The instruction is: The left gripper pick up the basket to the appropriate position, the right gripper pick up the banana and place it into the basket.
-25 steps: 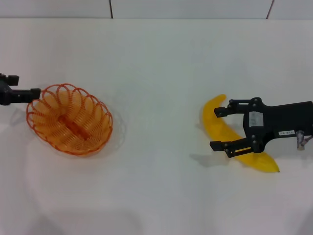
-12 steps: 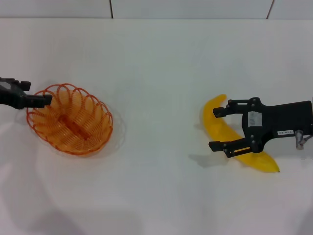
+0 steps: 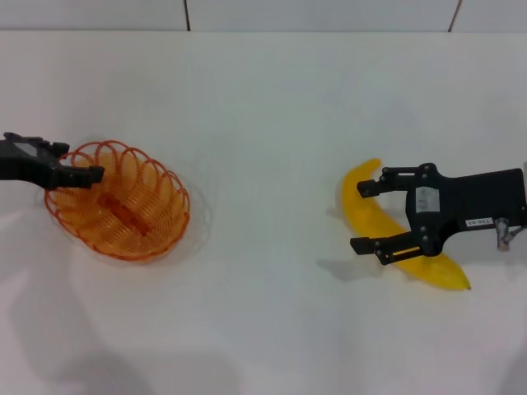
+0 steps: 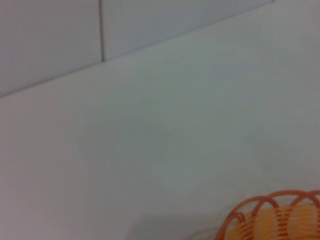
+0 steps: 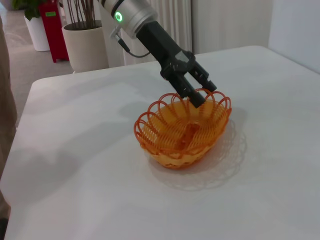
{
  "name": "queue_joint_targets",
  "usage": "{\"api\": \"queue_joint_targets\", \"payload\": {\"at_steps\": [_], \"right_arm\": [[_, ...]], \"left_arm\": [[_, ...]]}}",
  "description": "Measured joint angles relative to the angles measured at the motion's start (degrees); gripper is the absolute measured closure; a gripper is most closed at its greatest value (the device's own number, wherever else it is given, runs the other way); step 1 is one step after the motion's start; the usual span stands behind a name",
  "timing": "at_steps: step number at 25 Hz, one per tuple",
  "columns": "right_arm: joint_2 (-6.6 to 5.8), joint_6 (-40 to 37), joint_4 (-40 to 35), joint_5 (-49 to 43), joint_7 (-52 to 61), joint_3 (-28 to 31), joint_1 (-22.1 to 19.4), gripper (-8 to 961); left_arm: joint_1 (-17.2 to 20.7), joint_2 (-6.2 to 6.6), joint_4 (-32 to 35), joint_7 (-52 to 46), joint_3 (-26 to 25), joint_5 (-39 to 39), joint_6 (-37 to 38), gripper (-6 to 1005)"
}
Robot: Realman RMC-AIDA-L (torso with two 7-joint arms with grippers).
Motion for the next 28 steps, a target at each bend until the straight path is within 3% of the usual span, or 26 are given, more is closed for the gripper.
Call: {"api": "queue_joint_targets", "payload": {"at_steps": [7,28], "right_arm": [[0.00,0.0,0.1,0.0,0.0,0.0,0.0,59],[0.00,0.0,0.2,0.0,-0.2,0.0,0.0,59]], "left_arm": [[-1.0,-0.69,-1.5,0.1,0.0,2.2,-1.6,261],[-0.9,-0.95,-2.8,1.3,0.0,2.3,-3.7,283]]}}
